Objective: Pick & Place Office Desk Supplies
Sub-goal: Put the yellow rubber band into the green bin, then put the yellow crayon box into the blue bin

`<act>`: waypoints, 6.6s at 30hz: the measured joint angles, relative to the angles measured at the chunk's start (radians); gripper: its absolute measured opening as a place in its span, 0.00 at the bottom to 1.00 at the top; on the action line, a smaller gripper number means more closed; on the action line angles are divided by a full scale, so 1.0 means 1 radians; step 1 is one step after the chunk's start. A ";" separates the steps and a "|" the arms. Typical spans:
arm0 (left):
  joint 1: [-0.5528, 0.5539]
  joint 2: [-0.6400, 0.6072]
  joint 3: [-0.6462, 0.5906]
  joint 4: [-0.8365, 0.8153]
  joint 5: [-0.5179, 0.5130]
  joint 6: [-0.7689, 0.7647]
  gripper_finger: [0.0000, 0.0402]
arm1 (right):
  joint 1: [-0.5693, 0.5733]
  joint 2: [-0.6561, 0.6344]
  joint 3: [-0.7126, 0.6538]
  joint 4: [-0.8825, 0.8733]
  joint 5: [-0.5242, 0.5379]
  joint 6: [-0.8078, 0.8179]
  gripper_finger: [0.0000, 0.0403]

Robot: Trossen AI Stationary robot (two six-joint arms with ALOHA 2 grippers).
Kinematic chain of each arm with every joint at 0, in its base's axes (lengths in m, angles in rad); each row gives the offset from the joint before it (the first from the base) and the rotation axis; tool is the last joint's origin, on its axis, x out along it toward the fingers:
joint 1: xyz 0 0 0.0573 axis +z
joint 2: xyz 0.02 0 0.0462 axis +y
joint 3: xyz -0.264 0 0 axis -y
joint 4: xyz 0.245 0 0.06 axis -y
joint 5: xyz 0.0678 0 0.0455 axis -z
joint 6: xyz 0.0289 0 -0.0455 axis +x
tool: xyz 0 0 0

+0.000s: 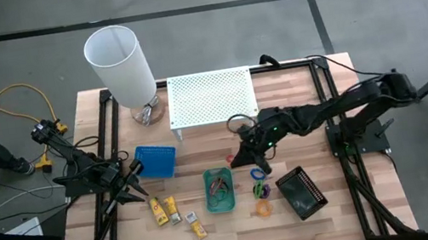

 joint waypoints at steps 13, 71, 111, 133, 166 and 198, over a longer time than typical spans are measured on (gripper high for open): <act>0.000 0.000 0.000 0.000 0.000 0.000 0.20 | 0.082 0.180 0.096 0.000 0.155 -0.027 0.01; 0.000 0.002 0.000 0.000 0.000 0.000 0.20 | 0.228 0.378 0.096 0.210 0.414 0.075 0.20; 0.000 0.002 0.000 0.000 0.000 0.000 0.20 | 0.109 0.270 0.095 0.037 0.318 -0.201 0.16; 0.000 0.002 0.000 0.000 0.000 0.000 0.20 | 0.113 0.269 0.096 0.028 0.308 -0.258 0.16; 0.000 0.002 0.000 0.000 0.000 0.000 0.20 | 0.120 0.264 0.095 0.021 0.263 -0.288 0.16; 0.000 0.002 0.000 0.000 0.000 0.000 0.20 | 0.054 -0.212 0.095 -0.519 0.637 -0.335 0.16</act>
